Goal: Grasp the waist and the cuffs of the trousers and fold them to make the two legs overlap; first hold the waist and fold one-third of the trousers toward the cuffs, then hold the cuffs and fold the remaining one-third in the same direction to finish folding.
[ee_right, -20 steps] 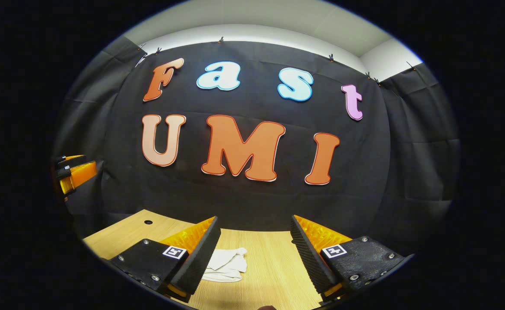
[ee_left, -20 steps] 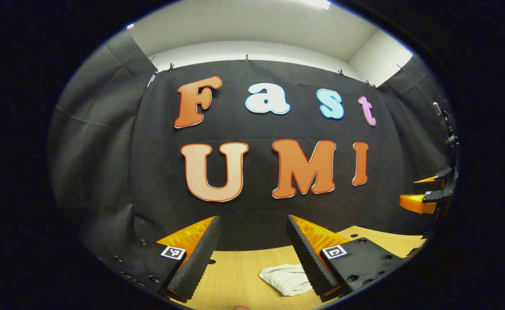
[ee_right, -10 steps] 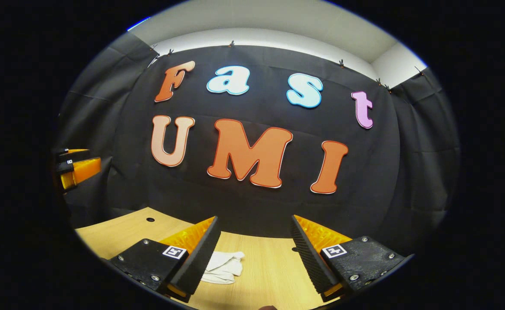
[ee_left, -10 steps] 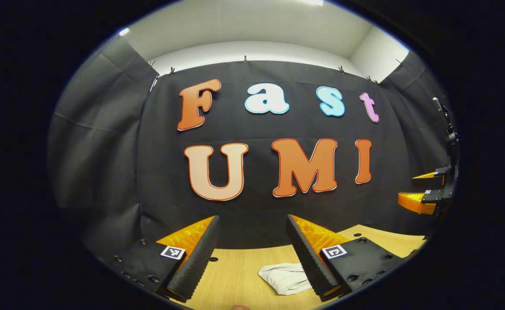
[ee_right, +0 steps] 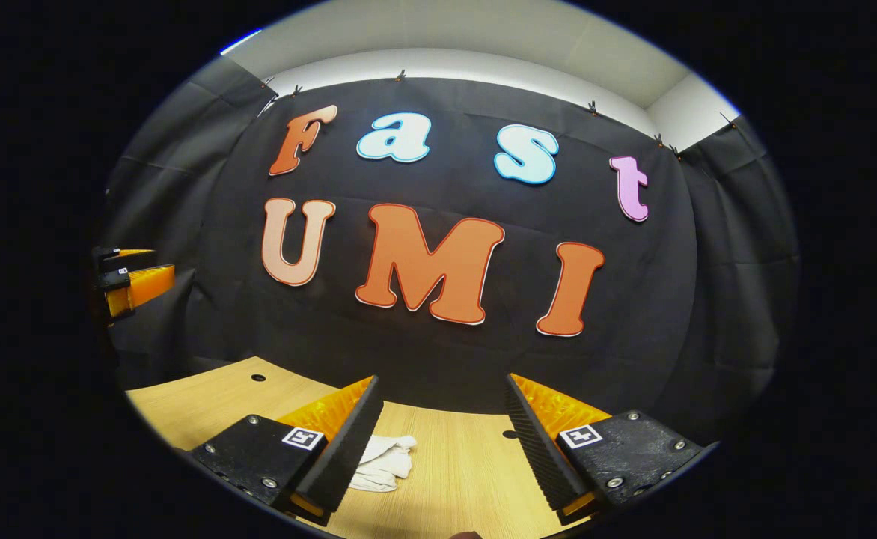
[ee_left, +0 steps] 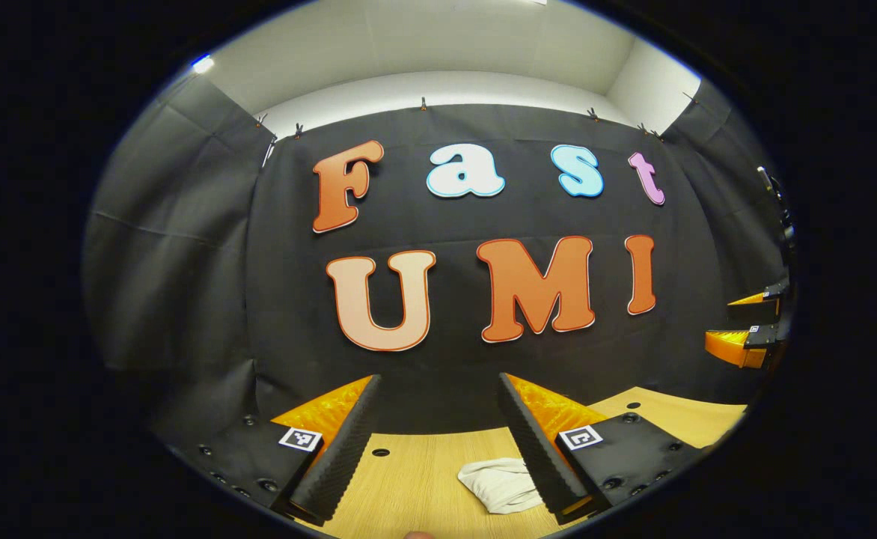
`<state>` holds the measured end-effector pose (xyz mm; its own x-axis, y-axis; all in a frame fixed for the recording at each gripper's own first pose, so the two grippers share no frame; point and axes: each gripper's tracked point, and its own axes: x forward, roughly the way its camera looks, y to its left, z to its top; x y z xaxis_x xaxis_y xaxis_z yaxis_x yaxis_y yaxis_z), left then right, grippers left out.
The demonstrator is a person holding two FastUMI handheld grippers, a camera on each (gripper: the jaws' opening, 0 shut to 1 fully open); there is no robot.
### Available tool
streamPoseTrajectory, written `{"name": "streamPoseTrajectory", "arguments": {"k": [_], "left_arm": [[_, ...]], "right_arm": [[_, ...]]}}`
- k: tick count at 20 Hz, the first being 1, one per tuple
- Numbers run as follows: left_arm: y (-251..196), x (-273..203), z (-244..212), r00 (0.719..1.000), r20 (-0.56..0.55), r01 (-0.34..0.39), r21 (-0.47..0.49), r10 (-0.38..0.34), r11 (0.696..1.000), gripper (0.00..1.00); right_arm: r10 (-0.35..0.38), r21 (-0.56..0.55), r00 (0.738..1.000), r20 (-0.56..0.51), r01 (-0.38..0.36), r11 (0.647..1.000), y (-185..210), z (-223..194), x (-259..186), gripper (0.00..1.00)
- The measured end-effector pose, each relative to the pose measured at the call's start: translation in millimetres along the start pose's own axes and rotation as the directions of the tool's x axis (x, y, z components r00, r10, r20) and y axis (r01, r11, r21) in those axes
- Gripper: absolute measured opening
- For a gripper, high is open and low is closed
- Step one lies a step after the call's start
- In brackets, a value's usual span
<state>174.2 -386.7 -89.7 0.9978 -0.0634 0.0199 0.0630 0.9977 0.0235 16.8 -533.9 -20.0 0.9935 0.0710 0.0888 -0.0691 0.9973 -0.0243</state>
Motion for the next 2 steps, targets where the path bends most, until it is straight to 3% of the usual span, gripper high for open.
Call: {"name": "streamPoseTrajectory", "arguments": {"k": [2], "left_arm": [[3.0, -0.4, 1.8, 1.000, 0.008, -0.006, 0.007, 0.006, 1.000, 0.98]], "right_arm": [[0.001, 0.007, 1.000, 0.004, -0.001, 1.000, -0.1, 1.4, 1.0, 0.99]]}}
